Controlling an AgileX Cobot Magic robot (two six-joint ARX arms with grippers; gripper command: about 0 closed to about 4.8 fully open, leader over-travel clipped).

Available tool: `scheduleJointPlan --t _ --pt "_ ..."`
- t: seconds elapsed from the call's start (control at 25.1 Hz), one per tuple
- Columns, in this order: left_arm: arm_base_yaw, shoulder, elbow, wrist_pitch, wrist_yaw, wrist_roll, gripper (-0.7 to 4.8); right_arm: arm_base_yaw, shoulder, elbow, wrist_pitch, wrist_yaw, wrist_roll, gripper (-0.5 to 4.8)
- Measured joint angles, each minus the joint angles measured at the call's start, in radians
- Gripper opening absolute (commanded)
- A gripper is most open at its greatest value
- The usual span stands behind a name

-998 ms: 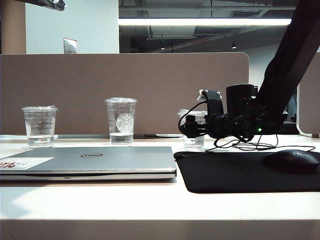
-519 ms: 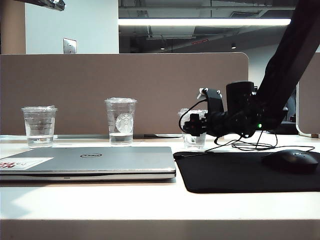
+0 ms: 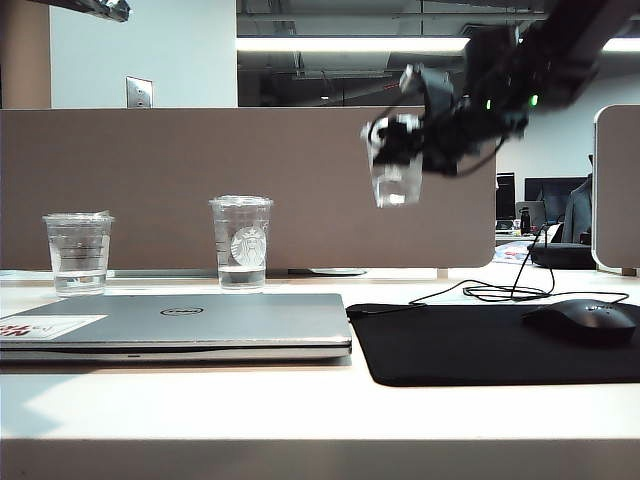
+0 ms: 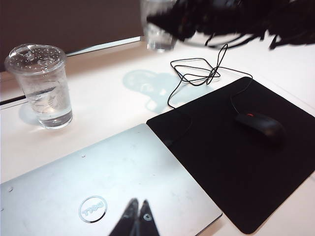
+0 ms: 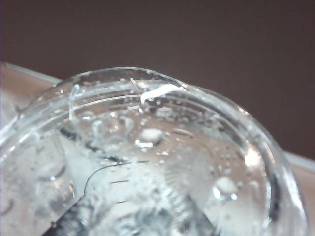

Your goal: Pick up the coffee cup on the right and place it on the right side of the laptop.

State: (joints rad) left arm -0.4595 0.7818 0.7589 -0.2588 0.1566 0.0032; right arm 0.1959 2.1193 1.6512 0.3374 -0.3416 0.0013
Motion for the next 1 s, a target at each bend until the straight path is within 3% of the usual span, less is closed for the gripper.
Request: scheduleJointPlan --t 0.28,0.48,0.64,1.0 --pt "0.000 0.000 0.000 0.000 0.000 0.000 -0.05 0.000 -0.095 -0.001 -0.075 -0.001 -0.003 2.52" --pt "0.000 0.000 0.000 0.000 0.000 0.000 -0.05 0.000 -0.157 -0.113 -0.037 -0.002 -0.007 2.52" --pt "0.000 0.000 0.000 0.000 0.000 0.000 -0.05 0.000 -0.208 -0.270 0.022 -0.002 -0.007 2.52" --pt "0.000 0.000 0.000 0.000 0.000 0.000 -0.05 0.000 -0.351 -0.661 0.315 -0.002 0.046 2.52"
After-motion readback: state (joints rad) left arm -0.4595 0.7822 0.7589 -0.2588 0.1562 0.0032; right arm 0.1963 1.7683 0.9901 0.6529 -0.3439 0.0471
